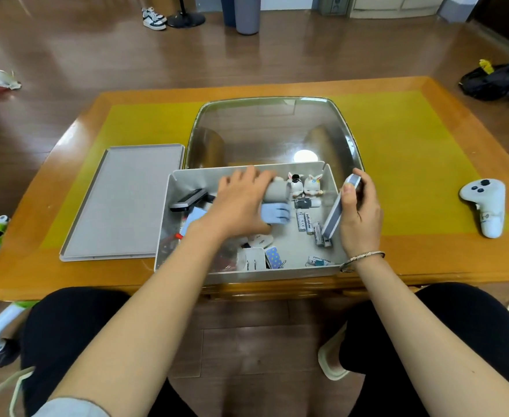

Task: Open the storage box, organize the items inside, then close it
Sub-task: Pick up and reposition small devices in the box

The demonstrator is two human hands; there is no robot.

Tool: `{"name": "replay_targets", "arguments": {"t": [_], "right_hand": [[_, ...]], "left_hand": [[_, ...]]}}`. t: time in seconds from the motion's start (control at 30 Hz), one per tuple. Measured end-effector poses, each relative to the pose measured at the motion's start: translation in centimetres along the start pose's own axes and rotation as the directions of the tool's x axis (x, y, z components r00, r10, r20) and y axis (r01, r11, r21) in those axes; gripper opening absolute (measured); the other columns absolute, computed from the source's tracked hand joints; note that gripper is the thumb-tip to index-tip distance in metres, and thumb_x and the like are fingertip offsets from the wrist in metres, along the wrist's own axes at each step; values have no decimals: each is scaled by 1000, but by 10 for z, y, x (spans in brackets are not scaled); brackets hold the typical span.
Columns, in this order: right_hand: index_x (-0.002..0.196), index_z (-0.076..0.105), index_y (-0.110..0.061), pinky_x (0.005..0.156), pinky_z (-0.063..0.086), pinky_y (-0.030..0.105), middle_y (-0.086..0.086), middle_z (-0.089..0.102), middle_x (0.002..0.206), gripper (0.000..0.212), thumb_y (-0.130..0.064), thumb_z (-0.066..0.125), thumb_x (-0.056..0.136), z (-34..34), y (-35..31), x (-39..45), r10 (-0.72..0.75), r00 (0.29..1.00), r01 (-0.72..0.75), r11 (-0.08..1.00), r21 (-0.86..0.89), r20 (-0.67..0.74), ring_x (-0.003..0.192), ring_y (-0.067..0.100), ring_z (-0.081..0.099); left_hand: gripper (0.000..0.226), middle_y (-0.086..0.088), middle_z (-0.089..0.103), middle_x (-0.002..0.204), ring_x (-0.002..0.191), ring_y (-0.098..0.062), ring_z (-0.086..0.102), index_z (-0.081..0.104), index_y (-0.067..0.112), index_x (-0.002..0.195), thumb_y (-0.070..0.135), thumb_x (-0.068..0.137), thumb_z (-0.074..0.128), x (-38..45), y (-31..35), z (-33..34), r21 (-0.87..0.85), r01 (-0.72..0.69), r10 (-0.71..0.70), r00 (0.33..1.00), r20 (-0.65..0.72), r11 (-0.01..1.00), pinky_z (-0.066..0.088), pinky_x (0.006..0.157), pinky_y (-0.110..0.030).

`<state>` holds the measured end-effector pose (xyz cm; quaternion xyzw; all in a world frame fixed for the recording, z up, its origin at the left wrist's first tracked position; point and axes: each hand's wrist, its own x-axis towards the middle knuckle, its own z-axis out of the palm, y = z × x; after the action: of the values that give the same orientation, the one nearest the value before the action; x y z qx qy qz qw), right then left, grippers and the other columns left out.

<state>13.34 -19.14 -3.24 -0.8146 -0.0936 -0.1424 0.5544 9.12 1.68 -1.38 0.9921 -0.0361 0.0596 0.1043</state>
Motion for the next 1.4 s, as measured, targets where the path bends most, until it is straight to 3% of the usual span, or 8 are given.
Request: {"name": "replay_targets", "arguments": {"t": [0.13,0.3,0.47,0.63,0.83,1.07,1.23,1.4], "right_hand": [[130,48,-9,68,38,11,12,59,114,65,-54,36,85,1,1,0,11,1000,-10,1000,-18,21,94,17,56],[131,46,-8,82,44,27,14,58,120,58,-45,38,88,1,1,1,38,999,-36,999,-35,31,107,24,56],[131,46,-8,88,45,39,15,58,118,72,-59,33,82,0,-3,-1,31,999,-30,999,-33,35,107,26,55],[130,47,-9,79,41,25,12,59,117,71,-59,33,82,1,-3,-2,25,999,-24,1000,-17,36,103,22,56],[130,48,-8,71,37,18,15,59,116,72,-60,30,82,0,-1,0,17,1000,-17,1000,-8,25,97,21,57],[128,49,-6,68,34,1,14,60,115,52,-39,37,91,1,1,1,30,999,-31,999,-23,-25,93,15,54],[127,50,-5,67,35,3,12,60,115,51,-39,37,91,1,2,2,32,999,-33,999,-15,-30,92,15,54],[126,50,-8,71,36,15,12,60,114,52,-42,37,90,1,3,2,38,999,-38,999,-22,-25,98,20,56]], "left_hand": [[80,-5,41,121,117,-29,38,39,31,129,43,60,78,-4,-40,-18,153,86,-95,994,52,984,17,108,-55],[77,-6,18,151,144,-33,2,26,39,144,13,80,61,-13,-62,-20,338,121,-236,917,322,933,-9,110,-63],[88,-7,-7,160,145,-34,-13,8,44,150,3,85,51,-11,-63,-25,423,141,-348,814,465,895,-7,111,-64],[73,-8,6,159,146,-32,-2,28,41,147,6,88,52,-9,-58,-37,370,194,-356,822,444,909,2,114,-58],[54,-7,49,135,122,-29,46,50,20,134,-1,84,52,7,-1,-23,48,-12,1,977,212,999,41,95,-39],[64,-10,29,151,134,-31,32,35,24,145,2,87,54,32,59,48,173,-397,308,868,389,901,37,100,-45],[73,-12,25,149,139,-38,18,31,20,146,6,83,63,34,62,68,190,-422,318,854,413,886,44,98,-49],[48,-13,40,131,120,-36,37,45,17,136,8,90,53,31,60,70,198,-460,359,846,395,866,49,86,-44]]}}
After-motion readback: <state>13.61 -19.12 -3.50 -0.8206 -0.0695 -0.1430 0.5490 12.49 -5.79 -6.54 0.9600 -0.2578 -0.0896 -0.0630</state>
